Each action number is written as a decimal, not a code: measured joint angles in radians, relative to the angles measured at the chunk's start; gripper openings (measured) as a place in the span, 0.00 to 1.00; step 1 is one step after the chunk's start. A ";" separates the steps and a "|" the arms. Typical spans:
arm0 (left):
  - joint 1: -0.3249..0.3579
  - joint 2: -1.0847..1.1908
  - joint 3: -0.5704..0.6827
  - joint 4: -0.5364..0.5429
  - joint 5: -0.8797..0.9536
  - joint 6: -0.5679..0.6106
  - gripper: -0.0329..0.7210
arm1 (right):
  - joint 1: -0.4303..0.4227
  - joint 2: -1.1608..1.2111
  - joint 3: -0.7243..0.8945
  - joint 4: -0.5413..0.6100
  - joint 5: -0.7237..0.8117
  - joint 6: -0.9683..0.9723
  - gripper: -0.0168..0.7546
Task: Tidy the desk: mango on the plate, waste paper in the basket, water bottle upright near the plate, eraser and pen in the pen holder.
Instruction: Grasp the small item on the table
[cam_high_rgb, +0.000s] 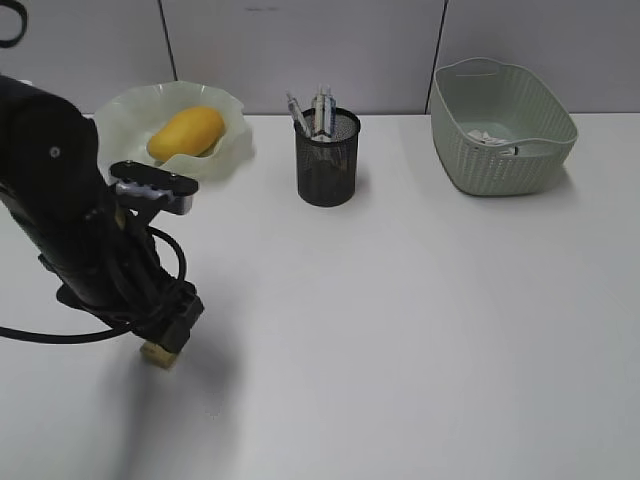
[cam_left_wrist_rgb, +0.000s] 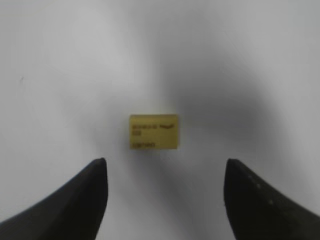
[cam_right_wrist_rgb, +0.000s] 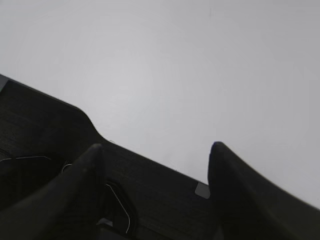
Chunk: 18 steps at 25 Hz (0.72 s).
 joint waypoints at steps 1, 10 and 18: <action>0.000 0.016 0.000 0.000 -0.014 -0.003 0.77 | 0.000 0.000 0.000 0.000 0.000 0.000 0.68; 0.000 0.135 -0.002 0.015 -0.111 -0.053 0.77 | 0.000 0.000 0.000 0.000 0.000 0.000 0.68; 0.000 0.174 -0.005 0.034 -0.114 -0.076 0.65 | 0.000 0.000 0.000 0.000 0.000 0.000 0.68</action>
